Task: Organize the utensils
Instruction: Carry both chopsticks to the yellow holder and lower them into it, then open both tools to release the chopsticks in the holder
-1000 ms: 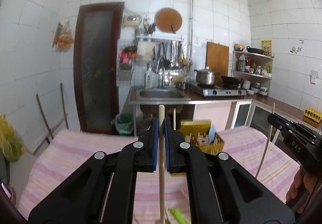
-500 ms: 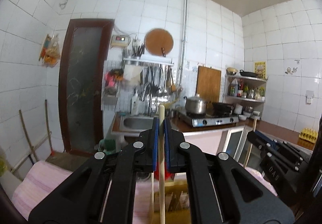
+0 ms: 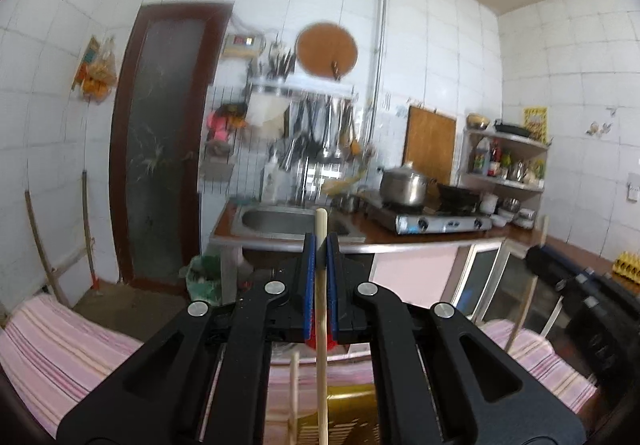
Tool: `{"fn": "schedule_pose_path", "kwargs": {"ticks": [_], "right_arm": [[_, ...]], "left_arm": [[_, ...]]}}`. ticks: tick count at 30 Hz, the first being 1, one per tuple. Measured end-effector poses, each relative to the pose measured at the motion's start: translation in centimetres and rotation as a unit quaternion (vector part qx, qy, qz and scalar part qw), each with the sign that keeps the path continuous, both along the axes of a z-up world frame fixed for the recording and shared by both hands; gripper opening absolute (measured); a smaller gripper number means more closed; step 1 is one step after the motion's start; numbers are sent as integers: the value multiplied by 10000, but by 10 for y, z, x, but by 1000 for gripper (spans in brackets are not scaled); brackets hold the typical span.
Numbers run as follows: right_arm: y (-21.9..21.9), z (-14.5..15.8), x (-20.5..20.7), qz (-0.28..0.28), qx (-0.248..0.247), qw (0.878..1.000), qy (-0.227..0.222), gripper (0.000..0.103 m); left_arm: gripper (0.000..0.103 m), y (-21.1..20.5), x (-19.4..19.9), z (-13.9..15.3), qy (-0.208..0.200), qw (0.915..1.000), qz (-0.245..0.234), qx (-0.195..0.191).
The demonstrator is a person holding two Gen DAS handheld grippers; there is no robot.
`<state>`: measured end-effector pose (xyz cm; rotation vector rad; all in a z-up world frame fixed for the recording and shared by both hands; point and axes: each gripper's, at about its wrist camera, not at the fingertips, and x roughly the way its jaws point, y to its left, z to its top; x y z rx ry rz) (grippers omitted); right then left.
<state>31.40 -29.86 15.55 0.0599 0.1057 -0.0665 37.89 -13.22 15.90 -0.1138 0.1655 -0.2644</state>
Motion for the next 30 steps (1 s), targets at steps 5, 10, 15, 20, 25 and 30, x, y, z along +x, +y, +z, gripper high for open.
{"fn": "schedule_pose_path", "kwargs": {"ticks": [5, 10, 15, 20, 25, 30], "right_arm": [[3, -26, 9, 9, -109, 9996, 273, 6], [3, -44, 9, -40, -127, 9981, 604, 7], [0, -43, -8, -193, -101, 9961, 854, 52], [1, -41, -43, -235, -138, 9943, 1035, 59], [11, -46, -86, -155, -180, 9924, 1204, 71], [27, -59, -116, -54, -286, 9895, 1415, 73]], "left_arm": [[5, 4, 11, -29, 248, 9992, 126, 278], [8, 15, 5, -39, 499, 9974, 209, 484], [46, 38, -24, -31, 596, 9951, 454, 644], [81, 72, -68, -15, 513, 9936, 728, 689], [96, 102, -115, 0, 493, 9924, 895, 687], [98, 123, -156, 4, 592, 9914, 910, 736]]}}
